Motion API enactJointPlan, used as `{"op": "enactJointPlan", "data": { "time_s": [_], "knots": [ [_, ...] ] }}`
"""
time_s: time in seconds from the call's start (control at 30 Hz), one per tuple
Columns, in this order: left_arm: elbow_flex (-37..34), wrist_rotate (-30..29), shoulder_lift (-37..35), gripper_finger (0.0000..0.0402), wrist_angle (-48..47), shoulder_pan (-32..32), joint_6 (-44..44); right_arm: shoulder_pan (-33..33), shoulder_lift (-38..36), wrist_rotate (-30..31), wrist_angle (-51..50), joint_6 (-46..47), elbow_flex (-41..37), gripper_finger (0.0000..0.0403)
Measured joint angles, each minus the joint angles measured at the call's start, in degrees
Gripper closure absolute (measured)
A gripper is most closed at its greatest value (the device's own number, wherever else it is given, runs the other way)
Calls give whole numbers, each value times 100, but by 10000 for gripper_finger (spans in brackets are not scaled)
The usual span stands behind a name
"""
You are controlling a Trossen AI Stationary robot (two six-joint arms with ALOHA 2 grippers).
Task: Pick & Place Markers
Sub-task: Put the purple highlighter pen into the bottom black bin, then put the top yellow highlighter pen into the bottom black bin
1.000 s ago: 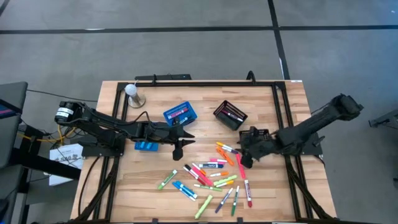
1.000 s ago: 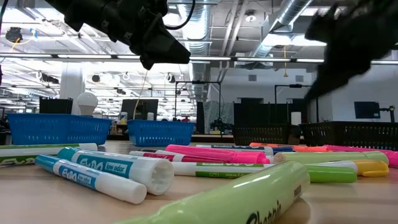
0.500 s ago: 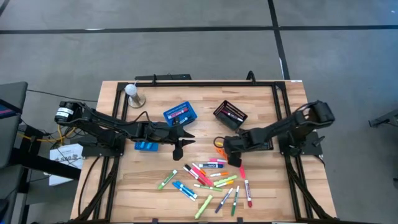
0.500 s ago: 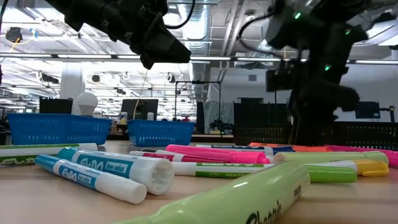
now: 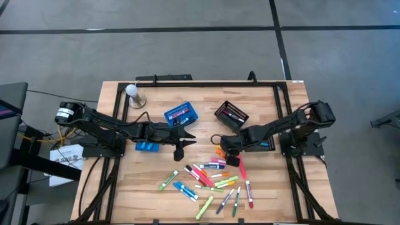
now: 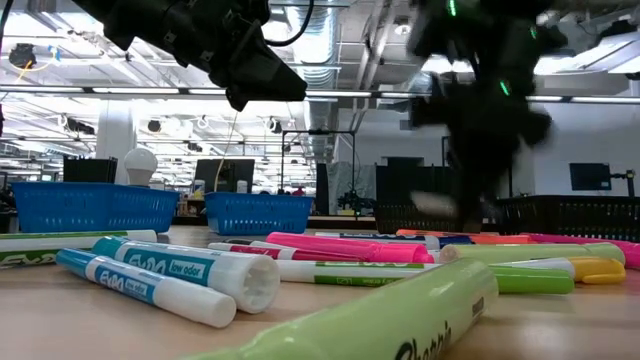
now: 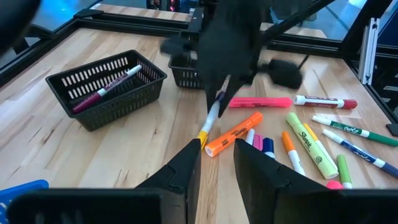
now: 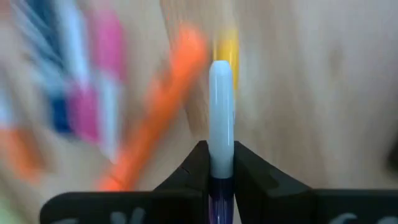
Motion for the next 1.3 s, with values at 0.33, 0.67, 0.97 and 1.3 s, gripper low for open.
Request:
{"op": "enactJointPlan", "data": {
  "time_s": [0.33,0.67,0.97,1.3],
  "knots": [
    [2,0,0,309,-17,0,-4,24,-976,46,-561,-69,174,363],
    [0,1,0,309,-23,0,-9,84,-2118,848,-3255,1997,-122,356],
    [0,2,0,309,-22,-1,-11,201,-2243,776,-2722,2141,-1214,314],
    [2,688,22,309,-32,-323,-369,201,-2200,816,-1208,1591,-967,311]
  ]
}}
